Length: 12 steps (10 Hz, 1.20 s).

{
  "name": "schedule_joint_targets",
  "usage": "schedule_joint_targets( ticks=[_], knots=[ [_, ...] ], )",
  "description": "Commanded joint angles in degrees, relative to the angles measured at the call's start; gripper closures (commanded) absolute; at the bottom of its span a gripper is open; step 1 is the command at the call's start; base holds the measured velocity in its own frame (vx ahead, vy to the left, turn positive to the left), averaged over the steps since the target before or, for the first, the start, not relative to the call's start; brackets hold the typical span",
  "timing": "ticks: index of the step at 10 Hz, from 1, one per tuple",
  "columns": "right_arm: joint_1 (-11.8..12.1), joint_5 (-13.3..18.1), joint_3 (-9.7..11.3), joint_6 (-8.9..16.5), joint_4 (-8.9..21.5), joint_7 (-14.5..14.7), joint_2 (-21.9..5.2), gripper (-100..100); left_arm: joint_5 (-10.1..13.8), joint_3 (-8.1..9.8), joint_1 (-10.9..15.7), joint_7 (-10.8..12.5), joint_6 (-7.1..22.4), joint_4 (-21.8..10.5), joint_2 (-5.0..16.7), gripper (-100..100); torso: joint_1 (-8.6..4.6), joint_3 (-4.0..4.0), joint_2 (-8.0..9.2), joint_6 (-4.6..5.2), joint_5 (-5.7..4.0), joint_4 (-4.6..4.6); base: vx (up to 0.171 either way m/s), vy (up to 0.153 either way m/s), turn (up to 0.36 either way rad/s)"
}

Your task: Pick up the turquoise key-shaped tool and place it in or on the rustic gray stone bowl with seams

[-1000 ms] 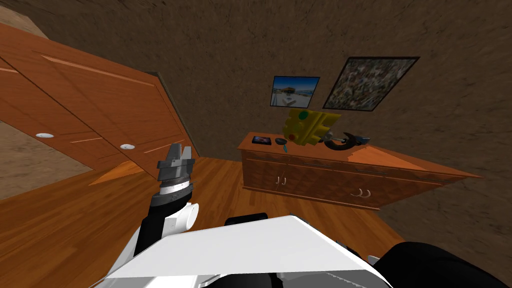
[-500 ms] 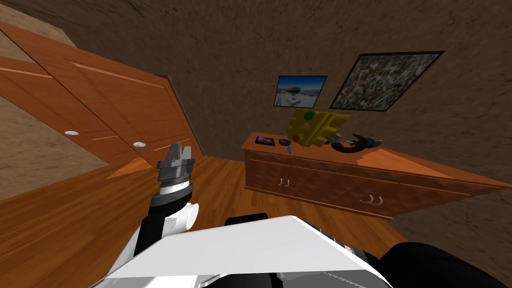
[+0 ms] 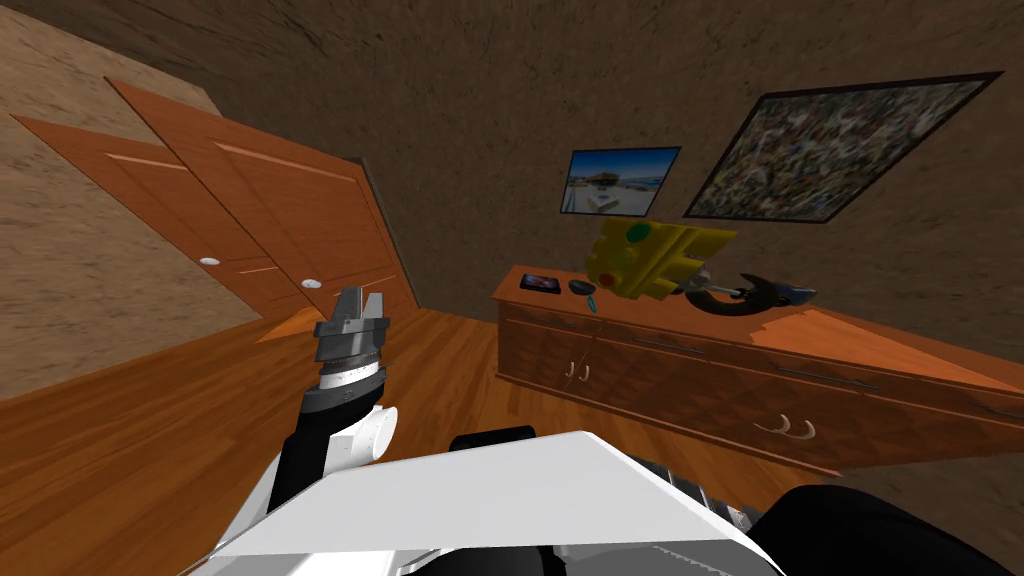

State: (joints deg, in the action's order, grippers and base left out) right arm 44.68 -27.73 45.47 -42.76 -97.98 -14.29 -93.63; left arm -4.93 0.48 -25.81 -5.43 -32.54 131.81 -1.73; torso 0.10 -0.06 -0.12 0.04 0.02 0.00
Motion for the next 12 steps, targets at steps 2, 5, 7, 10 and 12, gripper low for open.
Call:
schedule_joint_targets(
  ticks=[2,5,7,10,12],
  knots=[
    [1.4,-2.4,1.7,-1.5,2.1,-0.2,-4.5,-100,0.0,0.0,0.0,0.0,0.0,0.0,0.0,0,-0.05,0.01,0.02,0.01,-0.01,0.0,0.022,0.028,0.082],
    [2.0,-4.1,3.2,-2.4,4.2,-0.8,-9.2,-100,0.0,0.0,0.0,0.0,0.0,0.0,0.0,0,-0.04,0.01,0.01,0.01,-0.01,0.0,0.025,0.031,0.12],
    [2.0,-4.1,3.2,-2.4,4.2,-0.8,-12.1,-100,0.0,0.0,0.0,0.0,0.0,0.0,0.0,0,0.02,-0.04,-0.06,0.0,0.01,-0.02,0.026,0.021,0.037],
    [2.6,-5.8,4.7,-3.3,6.3,-1.3,-16.2,-100,0.0,0.0,0.0,0.0,0.0,0.0,0.0,0,-0.02,-0.05,-0.08,0.0,-0.01,-0.02,0.036,0.021,0.105],
    [3.1,-7.4,6.0,-4.1,8.3,-1.8,-20.1,-100,0.0,0.0,0.0,0.0,0.0,0.0,0.0,0,-0.01,-0.05,-0.08,-0.04,-0.01,-0.02,0.046,0.025,0.15]
  ],
)
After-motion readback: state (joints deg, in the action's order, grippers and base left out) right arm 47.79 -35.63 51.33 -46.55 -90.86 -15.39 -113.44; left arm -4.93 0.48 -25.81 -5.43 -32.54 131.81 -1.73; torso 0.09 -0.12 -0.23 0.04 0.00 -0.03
